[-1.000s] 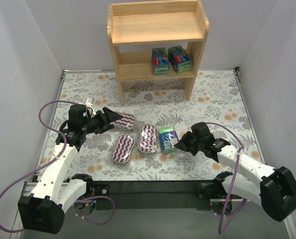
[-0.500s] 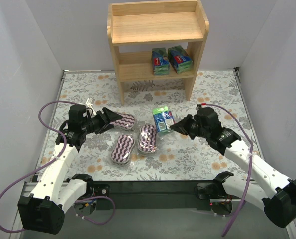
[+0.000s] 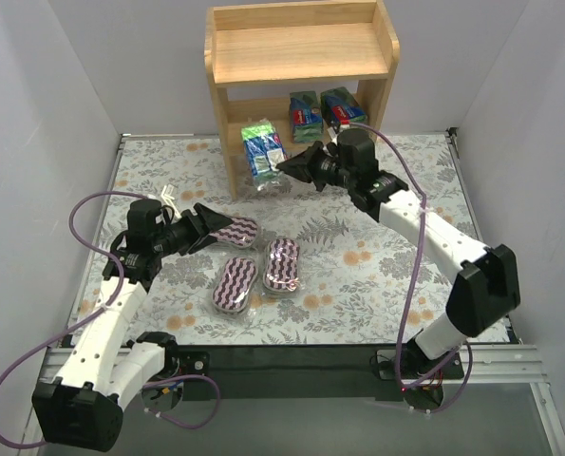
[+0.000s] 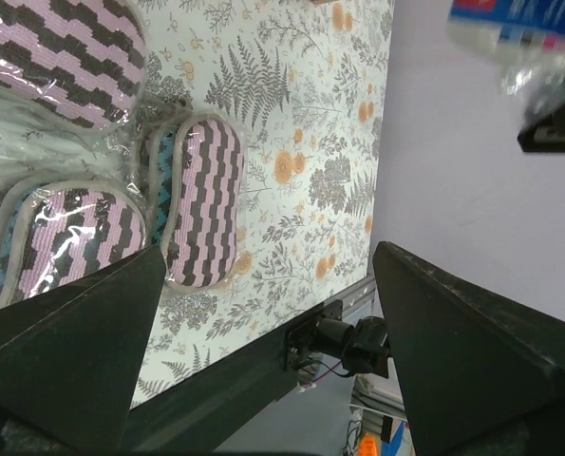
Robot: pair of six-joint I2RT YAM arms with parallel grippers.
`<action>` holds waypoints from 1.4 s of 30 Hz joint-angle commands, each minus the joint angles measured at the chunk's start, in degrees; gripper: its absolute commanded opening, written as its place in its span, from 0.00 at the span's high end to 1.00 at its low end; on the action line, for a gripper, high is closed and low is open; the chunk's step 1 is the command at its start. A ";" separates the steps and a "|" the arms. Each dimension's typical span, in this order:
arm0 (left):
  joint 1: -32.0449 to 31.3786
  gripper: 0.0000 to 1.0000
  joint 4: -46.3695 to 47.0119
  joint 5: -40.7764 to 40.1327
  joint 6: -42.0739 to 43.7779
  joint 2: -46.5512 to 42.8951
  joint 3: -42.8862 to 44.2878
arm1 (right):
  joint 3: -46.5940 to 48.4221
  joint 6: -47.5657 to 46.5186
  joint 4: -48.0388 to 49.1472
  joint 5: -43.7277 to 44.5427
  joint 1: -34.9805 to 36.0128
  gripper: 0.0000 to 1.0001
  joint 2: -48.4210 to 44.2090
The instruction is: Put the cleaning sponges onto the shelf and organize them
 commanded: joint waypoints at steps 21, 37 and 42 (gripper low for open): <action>-0.13 0.17 -7.23 -3.10 -0.69 -7.15 4.18 | 43.92 1.98 -8.57 9.53 -4.75 0.99 32.16; -0.21 0.17 -6.79 -2.49 -0.77 -5.92 5.23 | 39.78 1.10 -10.41 7.08 -5.46 0.99 29.34; -0.21 0.17 -7.05 -2.49 -0.69 -6.09 5.50 | 40.58 1.10 -10.68 6.38 -5.46 0.73 29.17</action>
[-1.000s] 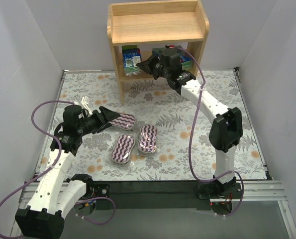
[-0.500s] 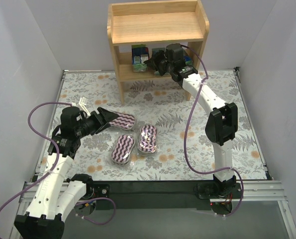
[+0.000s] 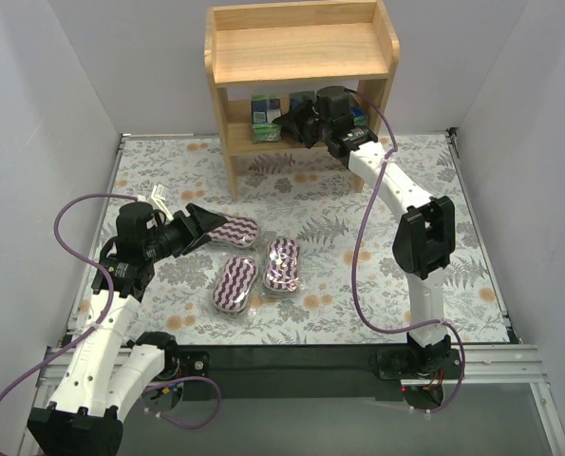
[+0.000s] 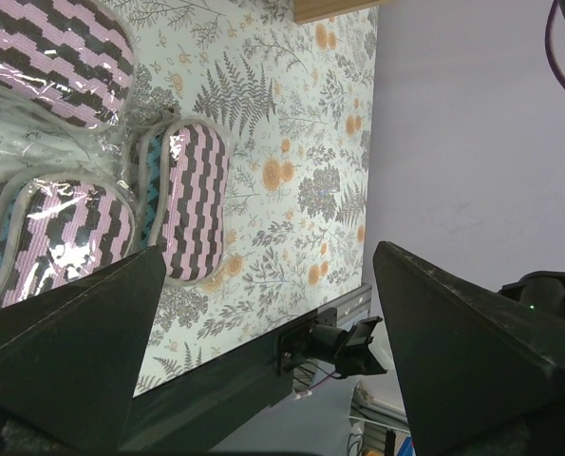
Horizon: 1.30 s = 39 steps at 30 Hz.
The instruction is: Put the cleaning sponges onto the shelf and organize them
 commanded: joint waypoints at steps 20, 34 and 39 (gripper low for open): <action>-0.21 0.07 2.42 1.69 -0.12 2.27 2.18 | -30.95 -17.22 0.14 -8.48 0.18 0.36 -33.57; -2.48 0.11 11.84 7.34 2.24 9.90 -1.26 | -68.84 -34.11 -13.83 -11.65 0.54 0.29 -61.18; -11.89 0.34 1.03 -1.89 12.00 22.38 8.13 | -74.83 -32.88 -14.28 -10.51 0.62 0.29 -66.54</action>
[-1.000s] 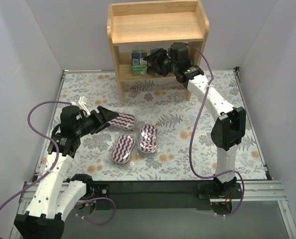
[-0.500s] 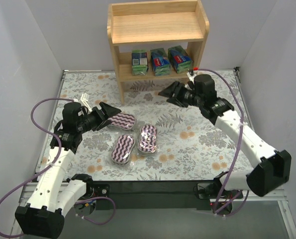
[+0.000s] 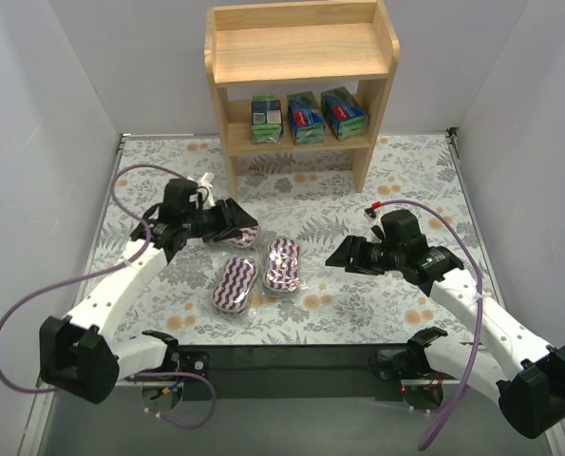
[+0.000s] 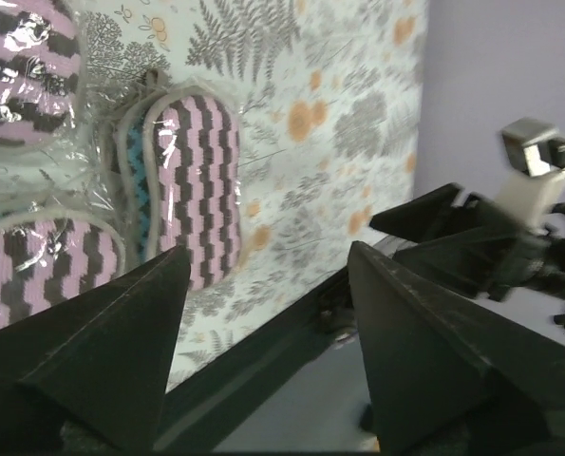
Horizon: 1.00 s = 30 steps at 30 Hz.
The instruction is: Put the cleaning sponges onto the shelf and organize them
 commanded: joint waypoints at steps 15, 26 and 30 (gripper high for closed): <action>-23.91 1.00 -11.90 -20.59 12.83 23.74 10.04 | -2.62 -2.97 -4.13 1.59 0.41 0.30 -5.64; -28.13 1.00 -20.50 -39.64 8.61 24.44 9.86 | -4.47 -2.17 -4.66 1.50 0.41 0.30 -7.49; -28.13 1.00 -21.04 -40.89 8.17 27.33 9.51 | -4.38 -1.91 -4.66 1.59 0.41 0.29 -7.41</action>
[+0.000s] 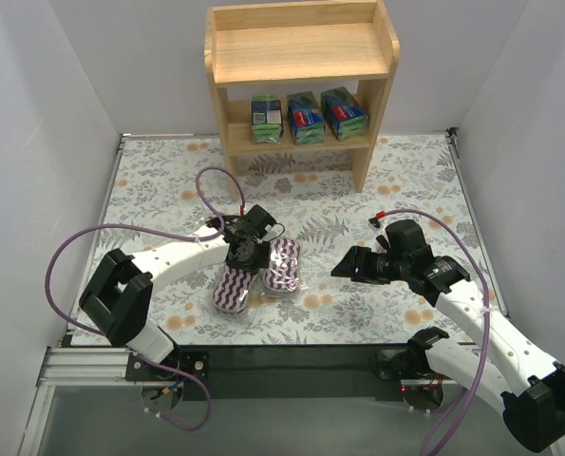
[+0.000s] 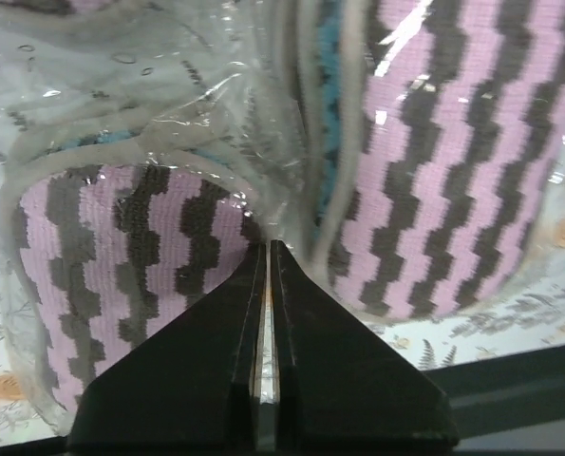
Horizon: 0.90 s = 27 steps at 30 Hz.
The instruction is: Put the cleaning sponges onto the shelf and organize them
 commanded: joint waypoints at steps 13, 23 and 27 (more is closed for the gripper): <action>-1.91 1.00 8.47 6.53 -1.07 4.99 -0.58 | -0.05 0.24 -0.75 1.68 0.45 0.30 -0.41; -6.30 1.00 17.08 13.32 -5.73 12.29 6.10 | -1.28 4.44 -1.72 5.72 0.36 0.29 -0.41; -6.66 1.00 19.46 14.29 -7.14 14.58 6.72 | -1.29 7.35 -2.07 8.88 0.36 0.28 0.47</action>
